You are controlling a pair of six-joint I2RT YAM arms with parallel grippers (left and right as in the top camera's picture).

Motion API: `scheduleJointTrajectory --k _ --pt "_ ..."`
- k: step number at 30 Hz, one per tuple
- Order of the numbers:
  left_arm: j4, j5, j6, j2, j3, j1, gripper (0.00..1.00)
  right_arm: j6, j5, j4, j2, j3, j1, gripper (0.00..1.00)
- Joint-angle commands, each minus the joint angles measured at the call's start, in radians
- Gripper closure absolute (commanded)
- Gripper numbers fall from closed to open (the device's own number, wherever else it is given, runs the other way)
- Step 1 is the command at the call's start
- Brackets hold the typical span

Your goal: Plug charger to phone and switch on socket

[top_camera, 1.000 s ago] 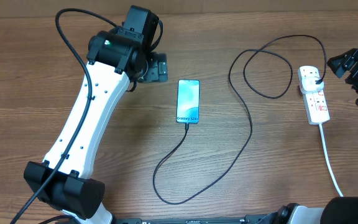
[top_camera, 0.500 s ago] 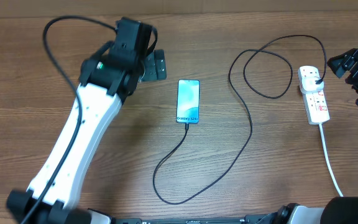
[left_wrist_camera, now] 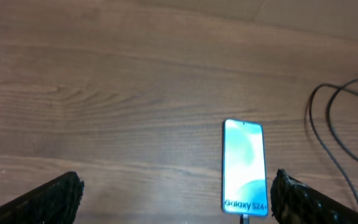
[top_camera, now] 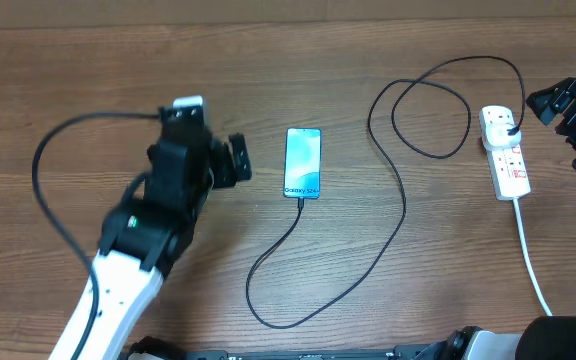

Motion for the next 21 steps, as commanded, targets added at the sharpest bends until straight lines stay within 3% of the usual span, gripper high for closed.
scheduleJointTrajectory --k 1,13,21 --pt "0.093 -0.009 0.01 -0.116 -0.117 0.017 0.0 -0.003 0.0 0.002 0.003 0.012 0.004 0.0" --pt "0.526 0.143 -0.019 -0.455 -0.494 0.146 0.0 -0.003 0.0 0.002 0.003 0.012 0.004 0.0" --pt "0.721 0.145 -0.019 -0.656 -0.697 0.176 0.0 -0.003 0.0 0.002 0.003 0.012 0.004 0.0"
